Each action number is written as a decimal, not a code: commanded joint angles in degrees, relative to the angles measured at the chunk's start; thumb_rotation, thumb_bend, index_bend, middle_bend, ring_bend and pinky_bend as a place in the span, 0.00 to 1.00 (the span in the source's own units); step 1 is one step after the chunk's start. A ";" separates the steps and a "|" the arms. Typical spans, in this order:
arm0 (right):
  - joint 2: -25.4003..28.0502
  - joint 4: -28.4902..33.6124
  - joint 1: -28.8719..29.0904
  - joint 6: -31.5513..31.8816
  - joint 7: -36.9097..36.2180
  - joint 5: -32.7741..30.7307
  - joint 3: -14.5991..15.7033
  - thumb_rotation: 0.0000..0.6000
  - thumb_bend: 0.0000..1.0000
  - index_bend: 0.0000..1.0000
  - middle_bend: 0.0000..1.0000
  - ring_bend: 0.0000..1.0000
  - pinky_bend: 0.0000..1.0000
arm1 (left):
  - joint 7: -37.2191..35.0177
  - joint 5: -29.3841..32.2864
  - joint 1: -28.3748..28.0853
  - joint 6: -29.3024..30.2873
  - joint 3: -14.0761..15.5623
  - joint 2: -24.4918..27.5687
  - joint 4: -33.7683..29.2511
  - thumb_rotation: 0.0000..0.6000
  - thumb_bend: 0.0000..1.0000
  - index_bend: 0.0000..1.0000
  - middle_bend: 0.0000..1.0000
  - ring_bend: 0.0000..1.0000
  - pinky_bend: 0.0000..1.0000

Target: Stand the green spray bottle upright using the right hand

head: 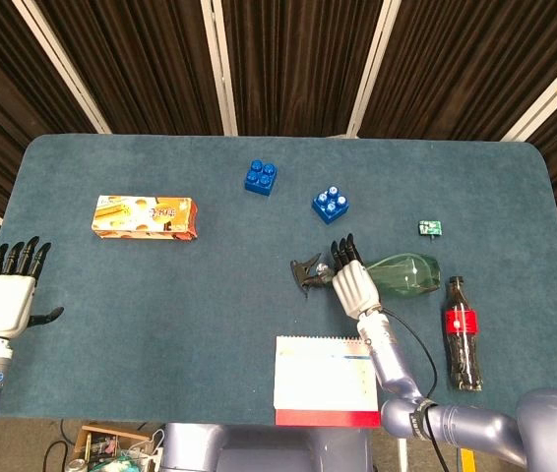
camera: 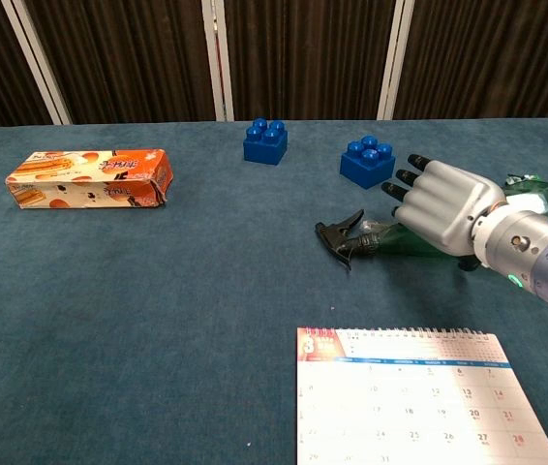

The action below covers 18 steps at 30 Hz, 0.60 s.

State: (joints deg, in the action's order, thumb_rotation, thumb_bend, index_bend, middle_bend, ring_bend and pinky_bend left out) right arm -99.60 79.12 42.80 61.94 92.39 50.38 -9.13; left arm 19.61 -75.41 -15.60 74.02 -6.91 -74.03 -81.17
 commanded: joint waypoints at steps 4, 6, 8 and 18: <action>-0.65 -1.74 1.17 0.40 -0.08 -2.22 2.02 1.00 0.31 0.50 0.00 0.00 0.00 | -0.08 1.06 -0.35 -0.77 -0.18 -0.07 0.35 1.00 0.05 0.00 0.00 0.03 0.04; -0.69 -2.21 1.45 0.52 -0.65 -2.34 2.42 1.00 0.33 0.59 0.01 0.00 0.00 | -0.17 1.09 -0.42 -0.77 -0.16 -0.03 0.37 1.00 0.05 0.00 0.00 0.03 0.04; -0.59 -3.05 1.82 1.03 -1.64 -0.48 3.26 1.00 0.35 0.74 0.07 0.00 0.05 | -0.29 1.09 -0.48 -0.80 -0.09 0.01 0.40 1.00 0.05 0.00 0.00 0.03 0.04; 1.36 -4.88 1.64 7.63 -16.49 18.50 6.61 1.00 0.38 0.98 0.25 0.00 0.25 | -0.96 0.58 -0.56 -0.68 0.47 0.41 -0.25 1.00 0.05 0.00 0.00 0.03 0.04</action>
State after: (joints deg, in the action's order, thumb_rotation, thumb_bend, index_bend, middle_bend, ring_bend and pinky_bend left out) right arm -99.17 74.35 44.46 67.59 78.17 65.82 -3.48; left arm 18.71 -74.79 -16.17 73.32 -6.48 -73.66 -81.38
